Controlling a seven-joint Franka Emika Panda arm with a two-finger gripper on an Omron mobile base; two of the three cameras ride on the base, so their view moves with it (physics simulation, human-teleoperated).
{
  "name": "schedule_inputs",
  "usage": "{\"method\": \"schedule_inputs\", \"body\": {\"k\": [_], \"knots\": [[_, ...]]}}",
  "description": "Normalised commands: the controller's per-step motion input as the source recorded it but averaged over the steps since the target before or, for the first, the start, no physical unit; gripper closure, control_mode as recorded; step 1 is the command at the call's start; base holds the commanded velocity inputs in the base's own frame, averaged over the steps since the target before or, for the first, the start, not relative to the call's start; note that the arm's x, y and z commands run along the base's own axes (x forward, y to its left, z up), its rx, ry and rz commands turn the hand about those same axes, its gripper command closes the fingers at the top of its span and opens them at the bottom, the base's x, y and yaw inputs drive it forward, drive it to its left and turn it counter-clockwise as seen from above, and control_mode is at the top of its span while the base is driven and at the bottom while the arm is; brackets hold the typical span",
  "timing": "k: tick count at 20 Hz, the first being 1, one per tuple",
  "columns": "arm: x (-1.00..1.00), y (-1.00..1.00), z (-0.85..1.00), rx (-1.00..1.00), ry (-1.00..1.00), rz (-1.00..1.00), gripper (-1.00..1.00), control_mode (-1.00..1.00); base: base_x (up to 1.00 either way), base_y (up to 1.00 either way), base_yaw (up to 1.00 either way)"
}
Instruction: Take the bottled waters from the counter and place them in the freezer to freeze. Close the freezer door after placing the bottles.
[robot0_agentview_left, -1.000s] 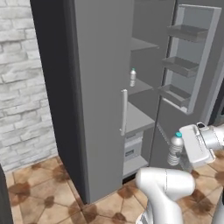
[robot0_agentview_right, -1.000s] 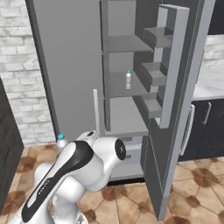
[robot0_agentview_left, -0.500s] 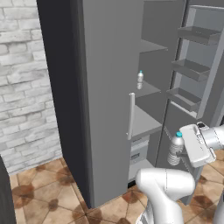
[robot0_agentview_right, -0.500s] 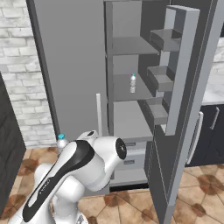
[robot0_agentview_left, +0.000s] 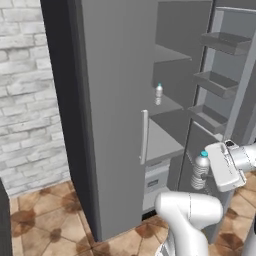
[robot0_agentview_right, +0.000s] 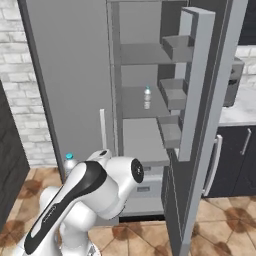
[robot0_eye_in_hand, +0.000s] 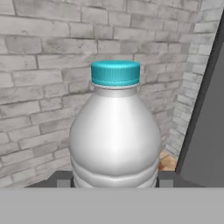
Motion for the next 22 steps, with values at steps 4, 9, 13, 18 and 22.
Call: {"method": "schedule_inputs", "body": {"k": [4,9,13,18,22], "knots": [[0.00,0.00,0.00,0.00,0.00,0.00,1.00,1.00,0.48,-0.45,0.00],[0.00,0.00,0.00,0.00,0.00,0.00,1.00,1.00,0.44,-0.01,-0.10],[0.00,0.00,0.00,0.00,0.00,0.00,1.00,1.00,0.45,0.13,-0.14],[0.00,0.00,0.00,0.00,0.00,0.00,1.00,1.00,0.44,0.01,-0.10],[0.00,0.00,0.00,0.00,0.00,0.00,1.00,1.00,0.06,-0.03,0.00]]}}
